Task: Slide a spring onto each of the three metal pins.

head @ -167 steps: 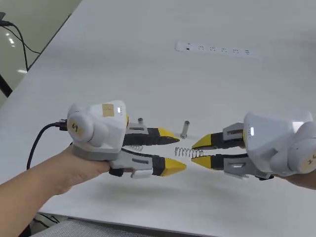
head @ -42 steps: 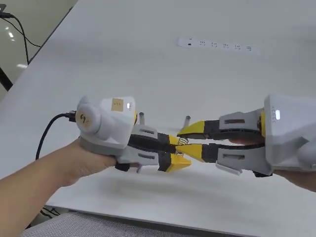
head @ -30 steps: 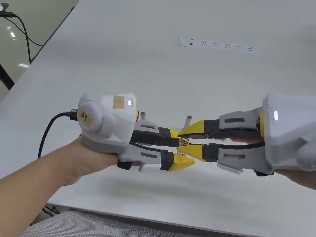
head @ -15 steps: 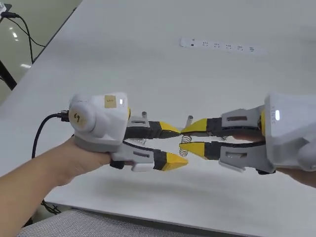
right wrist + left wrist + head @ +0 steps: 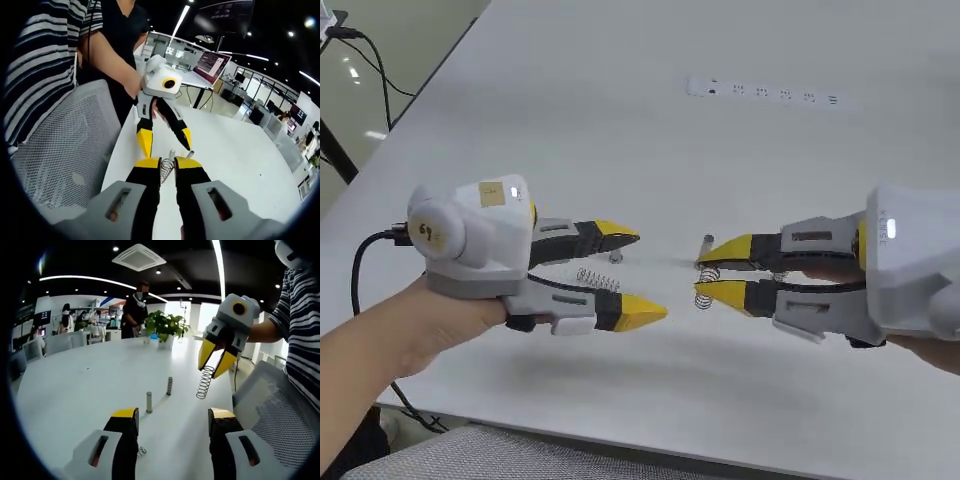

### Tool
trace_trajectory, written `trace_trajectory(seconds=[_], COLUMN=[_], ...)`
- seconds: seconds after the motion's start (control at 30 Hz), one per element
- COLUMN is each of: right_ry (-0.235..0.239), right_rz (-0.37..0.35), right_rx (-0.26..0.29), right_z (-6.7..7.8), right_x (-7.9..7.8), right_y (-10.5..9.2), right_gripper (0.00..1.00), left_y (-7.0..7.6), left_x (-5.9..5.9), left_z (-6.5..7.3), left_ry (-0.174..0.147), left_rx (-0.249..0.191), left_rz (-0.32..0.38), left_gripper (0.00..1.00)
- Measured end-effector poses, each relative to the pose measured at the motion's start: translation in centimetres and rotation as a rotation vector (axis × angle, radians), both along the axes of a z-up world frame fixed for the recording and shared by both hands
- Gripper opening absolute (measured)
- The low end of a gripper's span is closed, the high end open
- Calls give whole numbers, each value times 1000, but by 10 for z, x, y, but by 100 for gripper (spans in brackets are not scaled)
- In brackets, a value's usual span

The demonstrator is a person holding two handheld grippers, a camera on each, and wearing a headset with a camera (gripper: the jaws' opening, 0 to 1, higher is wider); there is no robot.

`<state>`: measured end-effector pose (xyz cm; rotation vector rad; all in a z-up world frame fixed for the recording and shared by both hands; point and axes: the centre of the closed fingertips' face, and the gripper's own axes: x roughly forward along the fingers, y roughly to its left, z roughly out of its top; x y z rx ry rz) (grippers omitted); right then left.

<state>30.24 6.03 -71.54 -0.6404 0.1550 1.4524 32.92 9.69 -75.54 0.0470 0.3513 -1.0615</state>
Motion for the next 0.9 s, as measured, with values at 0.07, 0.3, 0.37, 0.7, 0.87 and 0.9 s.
trace_trajectory(seconds=[0.07, 0.3, 0.37, 0.7, 0.87, 0.9], right_ry=[0, -5, -6, -12, -19, -22], right_rz=[-6, -32, -37, -69, -80, -84], right_rx=[2, 0, 1, -7, -7, -8], right_z=[0, -2, -2, -6, -6, -6], right_x=[2, 9, 10, 17, 20, 21], right_y=[-1, -3, -3, -8, -8, -8], right_gripper=[12, 12, 12, 12, 12, 12], left_y=[6, 27, 33, 52, 59, 60], left_x=[1, 5, 7, 12, 13, 14], left_z=[0, -7, -8, -11, -14, -14], left_ry=[-1, 7, 8, 15, 22, 20], left_rx=[0, 15, 16, 16, 14, 15], left_rz=[19, 86, 106, 176, 209, 216], left_gripper=[56, 62, 63, 81, 90, 92])
